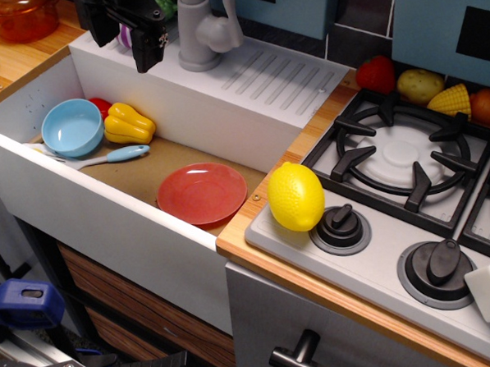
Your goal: Put lemon on plate
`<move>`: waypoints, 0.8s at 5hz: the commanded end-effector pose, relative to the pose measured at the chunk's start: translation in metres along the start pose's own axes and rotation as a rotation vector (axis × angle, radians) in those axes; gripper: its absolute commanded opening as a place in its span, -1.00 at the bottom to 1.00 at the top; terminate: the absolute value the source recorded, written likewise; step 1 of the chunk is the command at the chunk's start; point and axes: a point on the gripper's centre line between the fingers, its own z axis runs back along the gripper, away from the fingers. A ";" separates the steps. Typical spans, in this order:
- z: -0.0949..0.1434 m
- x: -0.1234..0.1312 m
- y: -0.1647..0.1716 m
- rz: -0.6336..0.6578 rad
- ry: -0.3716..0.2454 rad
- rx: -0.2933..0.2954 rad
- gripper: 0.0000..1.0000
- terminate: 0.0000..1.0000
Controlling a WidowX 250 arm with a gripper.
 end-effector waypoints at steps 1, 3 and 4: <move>0.000 0.000 0.000 0.000 0.000 0.000 1.00 -1.00; 0.054 -0.010 -0.071 0.209 0.080 0.021 1.00 -1.00; 0.069 -0.020 -0.111 0.368 0.108 0.008 1.00 -1.00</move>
